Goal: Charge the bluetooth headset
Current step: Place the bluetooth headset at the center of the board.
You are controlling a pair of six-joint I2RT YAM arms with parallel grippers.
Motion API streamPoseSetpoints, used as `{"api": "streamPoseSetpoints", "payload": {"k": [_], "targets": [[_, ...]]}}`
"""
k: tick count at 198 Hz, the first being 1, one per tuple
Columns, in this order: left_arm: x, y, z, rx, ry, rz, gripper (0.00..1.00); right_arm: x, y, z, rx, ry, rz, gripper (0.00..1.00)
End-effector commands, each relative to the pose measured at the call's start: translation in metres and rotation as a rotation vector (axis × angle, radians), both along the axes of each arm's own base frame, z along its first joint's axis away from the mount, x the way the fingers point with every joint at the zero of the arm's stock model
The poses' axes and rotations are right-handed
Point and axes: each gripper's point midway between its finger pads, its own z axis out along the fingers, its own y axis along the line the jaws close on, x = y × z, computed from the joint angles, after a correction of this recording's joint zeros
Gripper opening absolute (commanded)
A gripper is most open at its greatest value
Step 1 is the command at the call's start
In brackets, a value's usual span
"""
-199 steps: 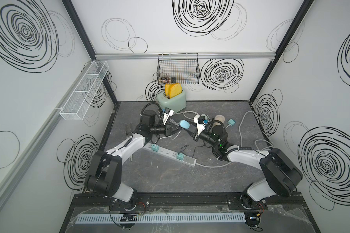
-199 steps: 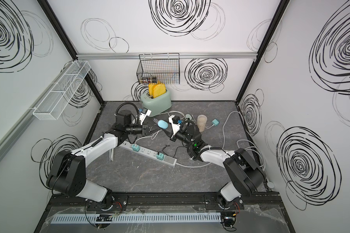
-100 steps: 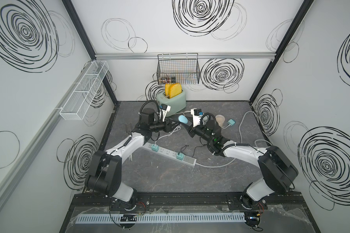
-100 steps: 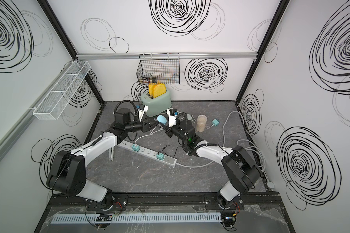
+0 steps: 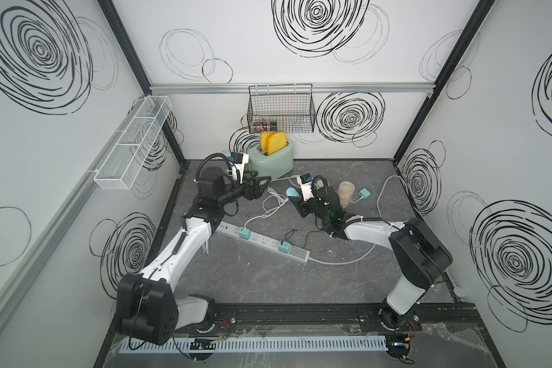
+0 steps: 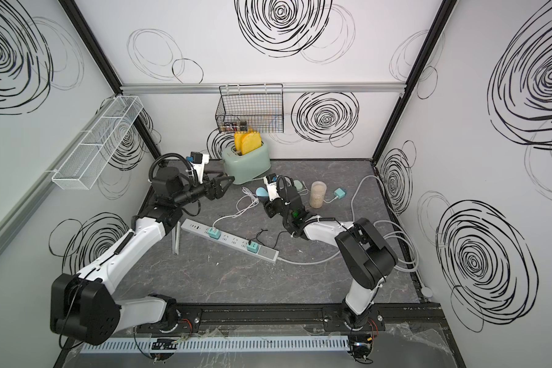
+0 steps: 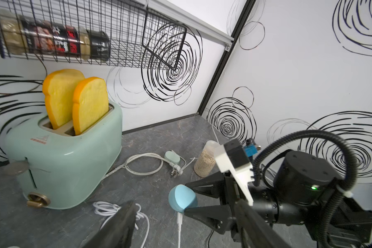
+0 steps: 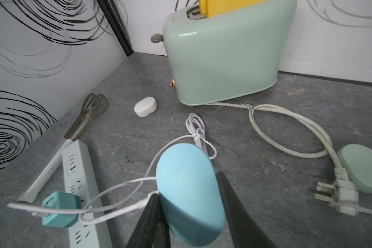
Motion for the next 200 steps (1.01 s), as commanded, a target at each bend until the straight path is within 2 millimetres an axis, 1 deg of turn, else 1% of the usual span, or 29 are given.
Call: {"api": "streamPoseSetpoints", "payload": {"k": [1,22,46,65,83,109,120,151,184,200], "targets": [[0.001,0.005,-0.014,0.043,0.014,0.031,0.76,0.021,-0.005,-0.003,0.036,0.045,-0.031,0.09],[0.0,0.003,-0.016,0.058,0.021,0.03,0.75,0.038,-0.011,-0.021,0.028,0.089,-0.058,0.09],[0.002,0.0,-0.027,0.074,0.061,0.031,0.74,0.057,-0.015,-0.041,0.012,0.13,-0.094,0.08],[0.005,-0.001,-0.039,0.091,0.11,0.038,0.74,0.069,-0.013,-0.056,0.005,0.171,-0.105,0.08],[0.008,0.001,-0.047,0.104,0.146,0.056,0.74,0.076,-0.008,-0.07,0.008,0.223,-0.109,0.08],[0.012,0.003,-0.053,0.134,0.181,0.083,0.74,0.081,-0.002,-0.089,0.008,0.278,-0.109,0.08],[0.012,0.004,-0.053,0.14,0.186,0.09,0.74,0.082,-0.002,-0.096,0.006,0.297,-0.111,0.08],[0.013,0.004,-0.055,0.146,0.194,0.094,0.73,0.087,-0.001,-0.105,-0.006,0.344,-0.118,0.09],[0.01,0.001,-0.055,0.148,0.192,0.078,0.72,0.087,-0.001,-0.122,-0.032,0.425,-0.128,0.12],[0.009,-0.001,-0.054,0.15,0.191,0.07,0.72,0.088,0.0,-0.124,-0.04,0.446,-0.13,0.12]]}}
